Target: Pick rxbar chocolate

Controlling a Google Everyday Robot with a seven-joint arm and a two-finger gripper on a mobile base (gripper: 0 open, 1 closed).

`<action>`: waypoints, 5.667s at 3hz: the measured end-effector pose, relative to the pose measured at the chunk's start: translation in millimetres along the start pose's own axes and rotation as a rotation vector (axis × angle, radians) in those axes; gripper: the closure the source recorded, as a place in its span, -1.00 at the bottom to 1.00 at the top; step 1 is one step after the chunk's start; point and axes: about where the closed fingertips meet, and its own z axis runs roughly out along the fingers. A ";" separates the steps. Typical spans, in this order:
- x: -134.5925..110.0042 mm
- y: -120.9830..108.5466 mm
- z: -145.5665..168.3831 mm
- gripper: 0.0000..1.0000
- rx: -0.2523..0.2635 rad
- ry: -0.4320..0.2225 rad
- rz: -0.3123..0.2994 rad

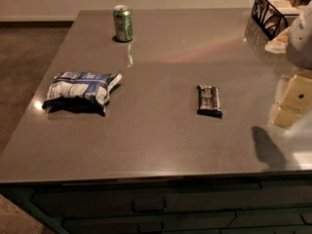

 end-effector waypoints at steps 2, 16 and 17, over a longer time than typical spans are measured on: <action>-0.2 -5.4 3.1 -1.00 0.001 0.008 0.054; -119.2 -98.0 109.0 1.00 0.021 0.027 0.802; -138.8 -103.5 90.8 1.00 -0.014 -0.004 0.711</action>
Offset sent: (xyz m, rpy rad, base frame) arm 0.0138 -0.0041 -0.0091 0.0194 0.0476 -0.1348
